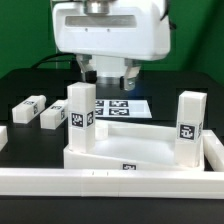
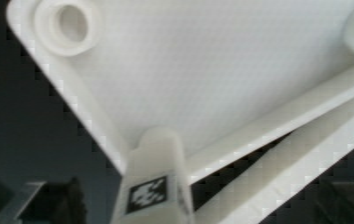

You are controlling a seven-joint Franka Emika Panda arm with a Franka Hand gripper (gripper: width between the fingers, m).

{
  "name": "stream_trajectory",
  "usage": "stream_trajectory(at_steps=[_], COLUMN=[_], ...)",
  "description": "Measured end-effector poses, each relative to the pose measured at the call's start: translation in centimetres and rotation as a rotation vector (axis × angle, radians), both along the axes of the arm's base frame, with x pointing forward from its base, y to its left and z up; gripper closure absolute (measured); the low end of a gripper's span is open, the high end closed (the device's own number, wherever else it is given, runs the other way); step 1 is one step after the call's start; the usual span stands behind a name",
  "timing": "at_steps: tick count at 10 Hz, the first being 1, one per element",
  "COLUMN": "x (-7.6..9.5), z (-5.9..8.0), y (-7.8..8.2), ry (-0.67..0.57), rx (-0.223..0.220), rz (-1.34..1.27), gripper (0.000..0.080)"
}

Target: Assemble desk

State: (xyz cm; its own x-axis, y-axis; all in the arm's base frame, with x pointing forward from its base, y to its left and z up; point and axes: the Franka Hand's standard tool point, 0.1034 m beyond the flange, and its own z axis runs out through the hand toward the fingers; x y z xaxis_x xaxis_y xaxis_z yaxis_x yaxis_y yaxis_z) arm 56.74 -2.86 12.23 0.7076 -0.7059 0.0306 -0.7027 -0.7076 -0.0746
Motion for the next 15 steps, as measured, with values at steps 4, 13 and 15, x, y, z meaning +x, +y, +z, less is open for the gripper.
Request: stream_trajectory(at_steps=[4, 13, 15], x=[-0.1, -2.7, -3.9], z=[-0.1, -1.9, -3.4], y=[-0.1, 1.7, 2.9], ry=[0.002, -0.012, 0.023], rx=[-0.001, 0.072, 0.096], rz=[0.012, -0.39, -0.6], gripper=[0.015, 0.015, 0.015])
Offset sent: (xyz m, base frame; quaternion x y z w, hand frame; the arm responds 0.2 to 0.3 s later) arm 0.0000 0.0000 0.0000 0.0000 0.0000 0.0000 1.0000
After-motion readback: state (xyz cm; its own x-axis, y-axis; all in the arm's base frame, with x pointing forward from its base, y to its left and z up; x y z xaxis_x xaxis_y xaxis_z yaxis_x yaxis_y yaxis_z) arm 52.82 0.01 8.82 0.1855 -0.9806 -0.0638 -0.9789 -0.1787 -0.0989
